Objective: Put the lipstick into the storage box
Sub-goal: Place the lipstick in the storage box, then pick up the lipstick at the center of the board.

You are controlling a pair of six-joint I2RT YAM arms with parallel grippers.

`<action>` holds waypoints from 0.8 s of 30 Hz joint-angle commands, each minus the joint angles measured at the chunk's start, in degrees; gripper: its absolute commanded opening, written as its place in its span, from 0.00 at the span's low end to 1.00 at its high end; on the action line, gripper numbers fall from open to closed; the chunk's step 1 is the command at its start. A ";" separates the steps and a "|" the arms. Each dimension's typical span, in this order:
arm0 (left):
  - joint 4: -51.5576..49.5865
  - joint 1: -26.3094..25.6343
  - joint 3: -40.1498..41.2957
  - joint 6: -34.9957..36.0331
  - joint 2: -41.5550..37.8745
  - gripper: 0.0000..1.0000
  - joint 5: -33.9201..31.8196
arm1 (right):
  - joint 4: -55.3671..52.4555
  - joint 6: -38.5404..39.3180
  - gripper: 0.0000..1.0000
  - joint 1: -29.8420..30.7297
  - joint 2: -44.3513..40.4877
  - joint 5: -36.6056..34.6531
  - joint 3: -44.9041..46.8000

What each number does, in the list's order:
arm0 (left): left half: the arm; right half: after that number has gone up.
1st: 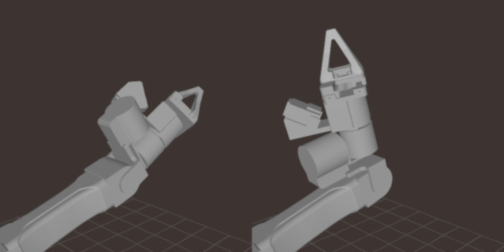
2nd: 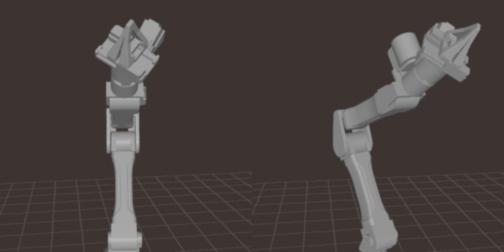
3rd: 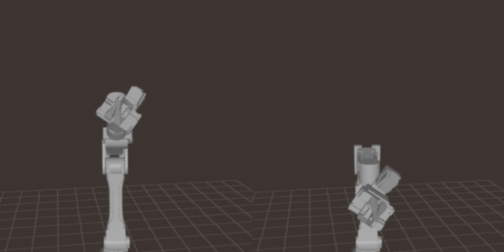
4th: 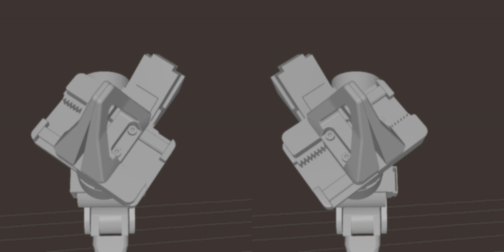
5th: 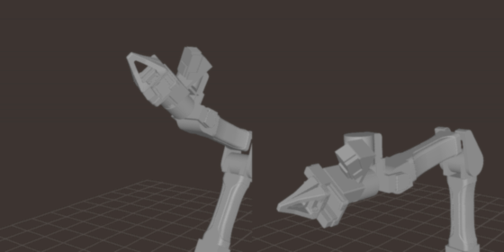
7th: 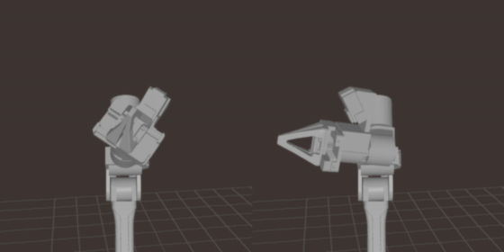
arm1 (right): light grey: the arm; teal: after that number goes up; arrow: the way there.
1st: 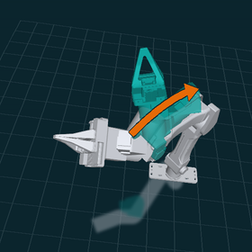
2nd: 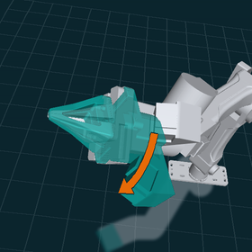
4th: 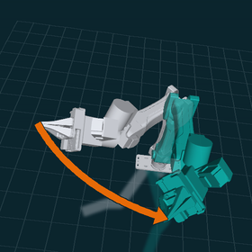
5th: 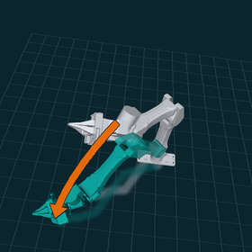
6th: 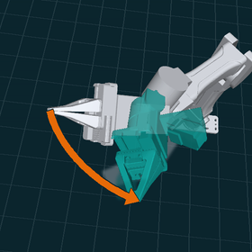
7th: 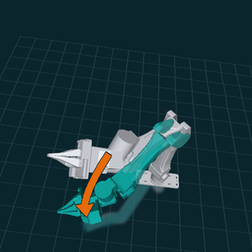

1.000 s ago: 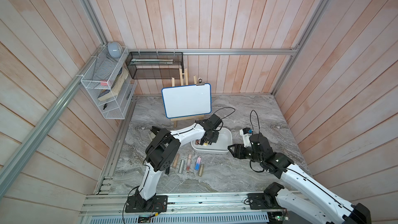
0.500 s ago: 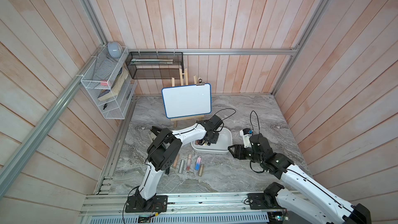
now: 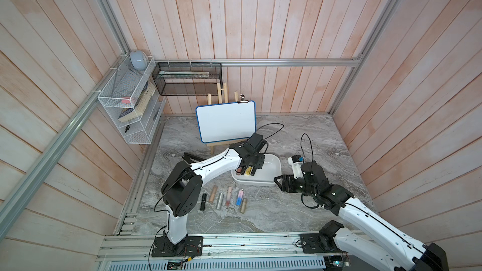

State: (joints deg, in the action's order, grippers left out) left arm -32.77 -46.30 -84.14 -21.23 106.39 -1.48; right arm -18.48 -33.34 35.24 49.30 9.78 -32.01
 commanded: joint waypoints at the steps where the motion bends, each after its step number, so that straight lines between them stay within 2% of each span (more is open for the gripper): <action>1: 1.05 -0.43 3.78 -1.53 -5.53 0.39 0.63 | 1.67 0.03 0.65 2.00 1.59 0.97 -1.41; 12: -5.90 -0.30 23.66 -8.26 -27.68 0.45 -5.69 | 3.60 -0.14 0.65 12.67 11.07 -4.90 -6.92; 19: -13.46 -0.10 33.75 -15.32 -39.65 0.48 -10.07 | 3.86 -0.14 0.65 14.76 14.47 -6.08 -9.77; 24: -17.75 -0.08 38.70 -20.01 -42.36 0.48 -12.94 | 4.19 0.29 0.65 15.03 15.53 -6.02 -10.25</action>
State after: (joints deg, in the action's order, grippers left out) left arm -46.15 -46.30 -47.31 -36.86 64.47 -11.05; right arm -14.85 -33.34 49.91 64.25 4.95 -40.86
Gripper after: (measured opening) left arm 0.479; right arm 0.646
